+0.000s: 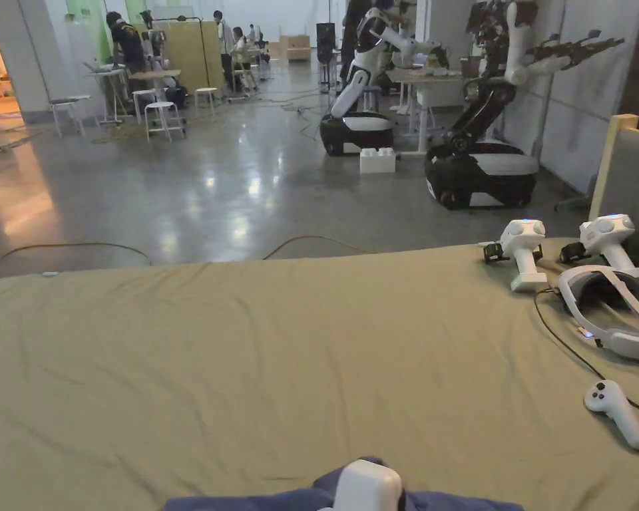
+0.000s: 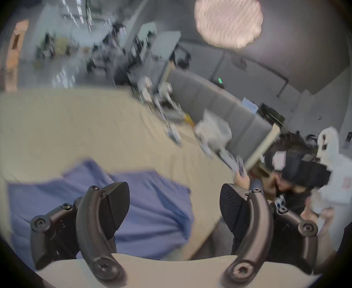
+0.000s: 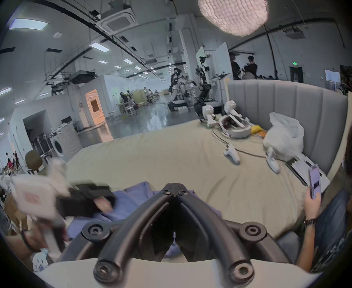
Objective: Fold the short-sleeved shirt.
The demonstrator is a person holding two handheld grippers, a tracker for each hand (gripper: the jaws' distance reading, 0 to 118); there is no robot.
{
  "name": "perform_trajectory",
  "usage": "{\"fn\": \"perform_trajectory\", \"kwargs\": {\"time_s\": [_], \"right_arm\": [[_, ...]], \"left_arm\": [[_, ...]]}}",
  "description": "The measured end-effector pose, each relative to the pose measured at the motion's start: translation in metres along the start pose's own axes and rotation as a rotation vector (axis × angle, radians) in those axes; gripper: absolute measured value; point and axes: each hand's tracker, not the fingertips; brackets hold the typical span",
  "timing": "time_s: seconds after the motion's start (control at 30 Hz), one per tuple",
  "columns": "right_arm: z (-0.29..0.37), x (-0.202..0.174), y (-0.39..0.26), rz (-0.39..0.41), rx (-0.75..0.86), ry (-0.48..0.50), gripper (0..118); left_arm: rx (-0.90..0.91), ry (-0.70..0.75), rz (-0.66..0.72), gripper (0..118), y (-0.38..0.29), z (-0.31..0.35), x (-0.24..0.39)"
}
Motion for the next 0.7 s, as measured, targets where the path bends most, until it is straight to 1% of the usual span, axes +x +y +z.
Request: {"fn": "perform_trajectory", "kwargs": {"time_s": [0.07, 0.1, 0.17, 0.2, 0.23, 0.27, 0.33, 0.4, 0.43, 0.47, 0.5, 0.53, 0.6, 0.67, 0.7], "right_arm": [[-0.002, -0.012, 0.009, 0.040, 0.034, 0.036, 0], [0.000, -0.027, 0.019, 0.061, 0.053, 0.048, 0], [0.003, -0.039, 0.029, 0.078, 0.099, 0.083, 0], [0.005, -0.044, 0.033, 0.075, 0.119, 0.106, 0], [0.009, -0.052, 0.041, 0.073, 0.142, 0.124, 0], [0.011, -0.056, 0.045, 0.075, 0.159, 0.131, 0], [0.015, -0.065, 0.052, 0.096, 0.197, 0.136, 0], [0.018, -0.071, 0.056, 0.131, 0.229, 0.121, 0], [0.019, -0.075, 0.058, 0.148, 0.240, 0.115, 0], [0.020, -0.077, 0.059, 0.151, 0.242, 0.112, 0], [0.021, -0.075, 0.060, 0.150, 0.242, 0.116, 0], [0.021, -0.076, 0.061, 0.149, 0.242, 0.122, 0], [0.024, -0.080, 0.062, 0.145, 0.244, 0.133, 0], [0.025, -0.081, 0.063, 0.149, 0.248, 0.136, 0], [0.026, -0.083, 0.064, 0.153, 0.248, 0.136, 0]], "left_arm": [[0.137, 0.088, -0.090, 94, 0.022, 0.043, -0.004], [0.202, 0.161, -0.146, 94, 0.030, 0.064, -0.003], [0.304, 0.298, -0.238, 94, 0.040, 0.101, -0.003], [0.341, 0.361, -0.261, 94, 0.041, 0.115, -0.004], [0.388, 0.455, -0.276, 94, 0.042, 0.127, -0.003], [0.419, 0.511, -0.300, 94, 0.042, 0.138, -0.003], [0.448, 0.623, -0.337, 93, 0.037, 0.159, -0.004], [0.464, 0.727, -0.329, 89, 0.034, 0.173, -0.002], [0.465, 0.758, -0.326, 82, 0.032, 0.180, -0.002], [0.468, 0.796, -0.309, 56, 0.031, 0.185, -0.003], [0.470, 0.838, -0.297, 19, 0.030, 0.188, -0.002], [0.485, 0.865, -0.290, 0, 0.028, 0.192, -0.002], [0.524, 0.923, -0.260, 0, 0.023, 0.200, -0.004], [0.509, 0.854, -0.246, 0, 0.021, 0.213, -0.001], [0.518, 0.856, -0.233, 0, 0.021, 0.215, 0.000]]}}
